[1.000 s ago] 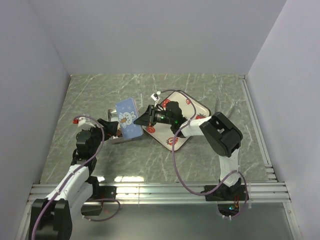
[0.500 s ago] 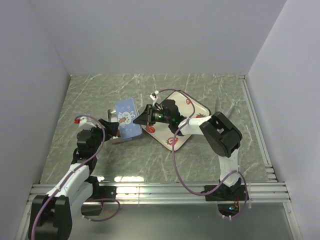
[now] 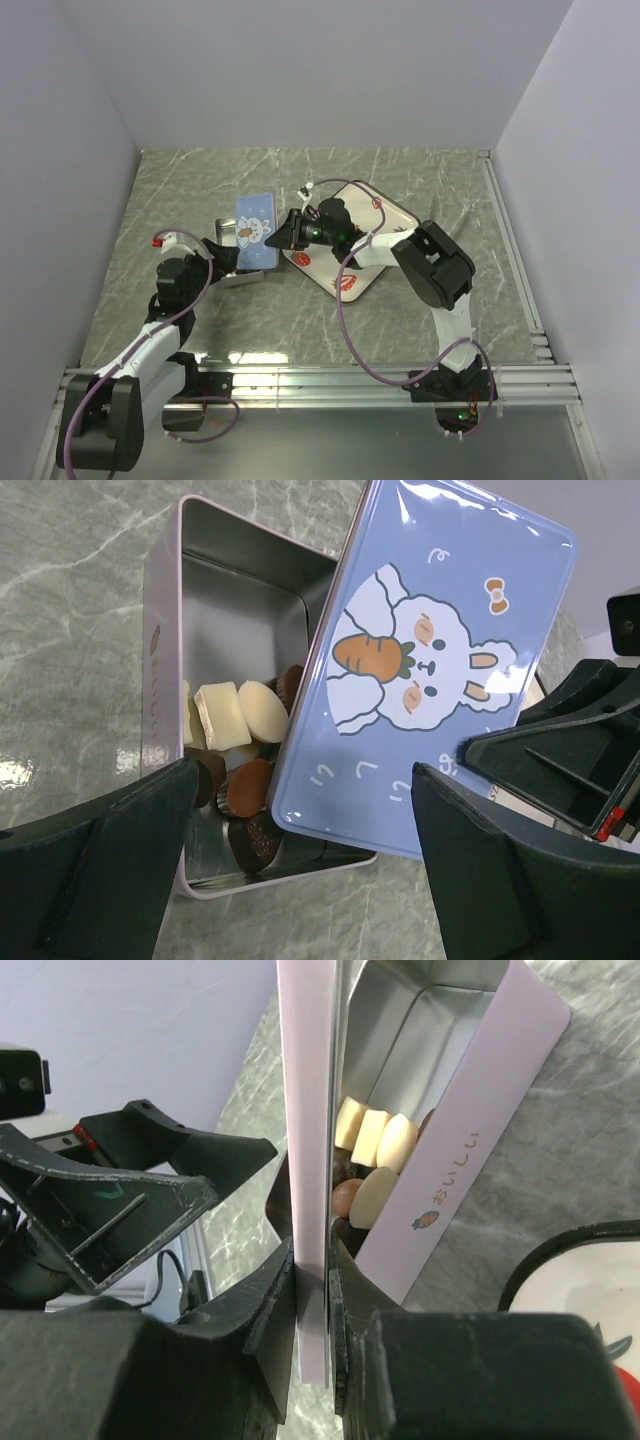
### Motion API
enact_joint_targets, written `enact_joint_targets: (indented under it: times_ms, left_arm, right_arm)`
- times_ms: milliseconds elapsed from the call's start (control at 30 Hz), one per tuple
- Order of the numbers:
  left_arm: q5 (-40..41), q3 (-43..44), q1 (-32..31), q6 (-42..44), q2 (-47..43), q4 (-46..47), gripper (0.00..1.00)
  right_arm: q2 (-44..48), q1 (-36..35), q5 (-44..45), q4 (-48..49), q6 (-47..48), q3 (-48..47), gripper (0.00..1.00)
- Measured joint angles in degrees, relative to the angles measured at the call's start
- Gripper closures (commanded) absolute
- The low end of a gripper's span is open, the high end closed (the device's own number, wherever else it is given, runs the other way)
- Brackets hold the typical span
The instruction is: Pack the chocolate
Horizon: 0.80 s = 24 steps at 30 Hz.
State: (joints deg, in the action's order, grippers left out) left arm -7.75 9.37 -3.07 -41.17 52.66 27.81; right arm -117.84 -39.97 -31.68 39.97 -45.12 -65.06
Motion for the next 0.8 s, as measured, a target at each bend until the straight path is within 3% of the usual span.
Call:
enact_joint_targets:
  times_ms: [800]
  left_arm:
    - [-0.6,2.3,0.0,0.1,6.5,3.7,0.07]
  right_arm:
    - [-4.4,0.0,-0.5,-5.4,1.3,-7.2,0.75]
